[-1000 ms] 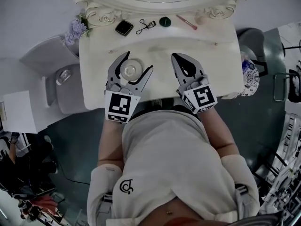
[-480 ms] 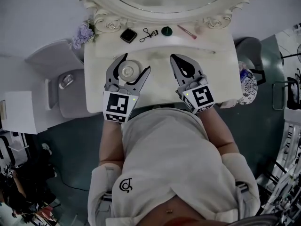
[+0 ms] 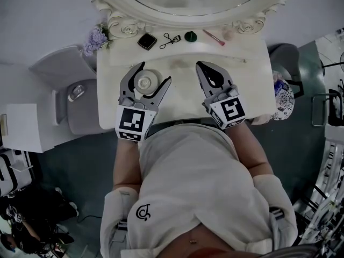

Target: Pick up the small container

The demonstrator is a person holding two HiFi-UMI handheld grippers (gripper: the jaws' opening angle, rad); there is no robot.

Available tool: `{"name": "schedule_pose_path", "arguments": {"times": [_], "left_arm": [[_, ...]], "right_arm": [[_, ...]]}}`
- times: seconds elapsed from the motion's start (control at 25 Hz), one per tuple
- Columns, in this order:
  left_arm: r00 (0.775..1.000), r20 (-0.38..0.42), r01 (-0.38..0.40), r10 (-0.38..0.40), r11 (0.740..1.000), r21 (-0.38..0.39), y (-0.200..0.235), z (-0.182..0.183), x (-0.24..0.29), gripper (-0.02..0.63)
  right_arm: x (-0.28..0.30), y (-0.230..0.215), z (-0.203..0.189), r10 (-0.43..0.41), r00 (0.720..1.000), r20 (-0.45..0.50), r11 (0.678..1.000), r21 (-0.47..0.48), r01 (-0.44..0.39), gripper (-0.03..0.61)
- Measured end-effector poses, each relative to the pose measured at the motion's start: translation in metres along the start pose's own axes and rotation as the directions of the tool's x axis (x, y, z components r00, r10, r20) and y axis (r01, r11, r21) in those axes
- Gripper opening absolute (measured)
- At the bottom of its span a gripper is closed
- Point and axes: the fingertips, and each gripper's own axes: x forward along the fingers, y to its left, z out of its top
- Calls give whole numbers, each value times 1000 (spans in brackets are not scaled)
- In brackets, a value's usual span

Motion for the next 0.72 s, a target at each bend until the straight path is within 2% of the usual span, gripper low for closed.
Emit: {"name": "schedule_pose_path", "arguments": {"times": [0.72], "left_arm": [[1000, 23, -8, 9, 1000, -8, 3, 0, -13, 350]], "right_arm": [[-3, 12, 3, 11, 1000, 12, 999, -30, -10, 5]]}}
